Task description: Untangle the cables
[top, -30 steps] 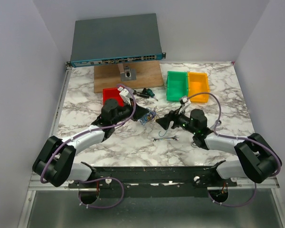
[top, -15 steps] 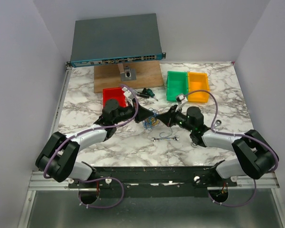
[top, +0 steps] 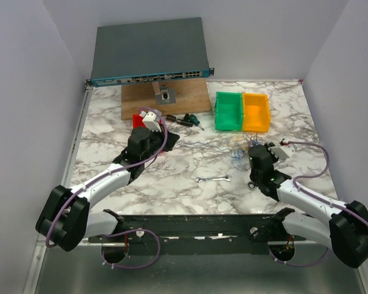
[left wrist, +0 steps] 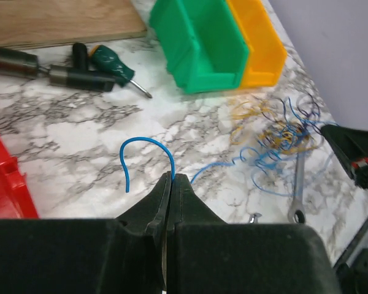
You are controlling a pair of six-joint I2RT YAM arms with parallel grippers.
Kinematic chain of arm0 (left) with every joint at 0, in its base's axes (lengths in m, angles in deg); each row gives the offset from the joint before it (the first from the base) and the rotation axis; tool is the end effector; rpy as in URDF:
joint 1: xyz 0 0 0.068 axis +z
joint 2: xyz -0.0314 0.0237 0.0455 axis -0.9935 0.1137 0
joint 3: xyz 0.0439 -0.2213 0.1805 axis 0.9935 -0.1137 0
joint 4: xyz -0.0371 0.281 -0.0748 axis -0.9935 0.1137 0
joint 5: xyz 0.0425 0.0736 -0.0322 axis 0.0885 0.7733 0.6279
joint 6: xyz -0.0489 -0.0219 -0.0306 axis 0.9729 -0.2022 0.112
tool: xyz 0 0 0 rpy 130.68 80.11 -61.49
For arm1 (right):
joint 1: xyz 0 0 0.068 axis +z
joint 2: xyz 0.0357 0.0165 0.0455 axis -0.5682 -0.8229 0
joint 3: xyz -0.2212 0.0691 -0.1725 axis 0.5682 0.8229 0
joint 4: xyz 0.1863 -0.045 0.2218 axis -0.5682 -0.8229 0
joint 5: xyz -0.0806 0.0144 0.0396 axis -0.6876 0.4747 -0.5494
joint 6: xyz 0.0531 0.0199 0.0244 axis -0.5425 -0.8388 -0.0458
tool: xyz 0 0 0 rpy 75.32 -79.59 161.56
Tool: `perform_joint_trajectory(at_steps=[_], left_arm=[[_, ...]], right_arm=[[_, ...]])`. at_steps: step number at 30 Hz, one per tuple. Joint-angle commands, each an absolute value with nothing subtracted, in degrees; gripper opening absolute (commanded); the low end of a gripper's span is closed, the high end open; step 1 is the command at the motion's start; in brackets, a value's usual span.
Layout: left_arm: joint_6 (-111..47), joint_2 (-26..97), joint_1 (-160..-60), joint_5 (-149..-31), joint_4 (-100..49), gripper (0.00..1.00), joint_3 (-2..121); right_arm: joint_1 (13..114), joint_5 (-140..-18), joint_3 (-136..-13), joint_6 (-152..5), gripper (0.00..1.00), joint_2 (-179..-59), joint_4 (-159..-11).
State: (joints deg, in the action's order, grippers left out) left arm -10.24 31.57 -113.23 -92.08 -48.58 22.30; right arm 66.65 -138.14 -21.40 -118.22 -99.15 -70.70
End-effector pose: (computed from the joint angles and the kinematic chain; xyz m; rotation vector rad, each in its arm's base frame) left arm 0.2633 -0.1601 0.2371 0.0840 1.8725 -0.9361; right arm 0.2169 0.0926 0.1879 0.8276 1.6447 0.1150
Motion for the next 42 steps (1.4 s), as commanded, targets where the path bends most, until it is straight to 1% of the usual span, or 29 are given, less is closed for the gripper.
perform_joint_trajectory(at_steps=[1, 2, 6, 10, 11, 12, 13, 14, 15, 17, 23, 30, 37, 40, 42], left_arm=[[-10.8, 28.2, -113.2, -78.9, -41.4, 0.00, 21.4], [-11.0, 27.9, -113.2, -79.0, -41.4, 0.00, 21.3], [-12.8, 28.5, -113.4, -87.1, -46.7, 0.00, 20.6], [-13.4, 29.9, -113.6, -89.7, -45.9, 0.00, 22.1], [-13.8, 29.9, -113.8, -90.3, -46.0, 0.09, 22.3], [-14.5, 30.2, -114.1, -91.6, -46.5, 0.25, 22.4], [-15.7, 31.0, -114.5, -93.6, -47.2, 0.43, 22.7], [-16.4, 32.3, -114.9, -95.9, -47.2, 0.51, 23.5], [-17.0, 33.6, -115.6, -97.4, -46.6, 0.56, 24.9], [-18.0, 36.6, -116.7, -100.5, -45.6, 0.60, 27.5], [-18.8, 45.7, -119.1, -107.2, -41.3, 0.63, 35.1], [-18.5, 52.7, -120.0, -114.4, -37.9, 0.60, 40.8], [-20.6, 58.1, -123.2, -114.9, -32.8, 0.60, 46.3], [-21.4, 60.3, -124.1, -113.9, -31.4, 0.57, 48.2], [-21.7, 62.1, -124.2, -113.7, -30.6, 0.52, 49.9]], right_arm=[[66.9, -156.8, -20.0, -129.1, 0.01, -95.8, -81.3], [67.0, -155.2, -20.1, -127.9, 0.01, -95.5, -80.8], [66.9, -140.2, -20.1, -110.0, 0.01, -96.8, -67.5], [66.9, -125.9, -19.6, -100.9, 0.01, -99.2, -57.5], [67.0, -121.1, -19.4, -99.3, 0.01, -99.6, -55.6], [66.9, -116.5, -19.1, -97.2, 0.01, -99.7, -53.1], [67.0, -111.8, -18.7, -95.8, 0.01, -99.7, -51.0], [67.0, -109.0, -18.0, -94.8, 0.01, -99.5, -48.8], [66.9, -107.3, -17.5, -94.6, 0.01, -99.3, -47.5], [67.0, -106.7, -16.9, -94.4, 0.01, -98.5, -46.4], [67.0, -106.0, -15.8, -93.5, 0.01, -94.6, -47.4], [66.9, -110.6, -14.6, -96.7, 0.01, -91.6, -47.8], [66.9, -116.8, -13.2, -99.4, 0.01, -89.8, -47.8], [67.0, -117.7, -13.1, -99.5, 0.01, -89.7, -48.0], [67.0, -117.8, -13.0, -99.7, 0.01, -89.5, -48.1]])
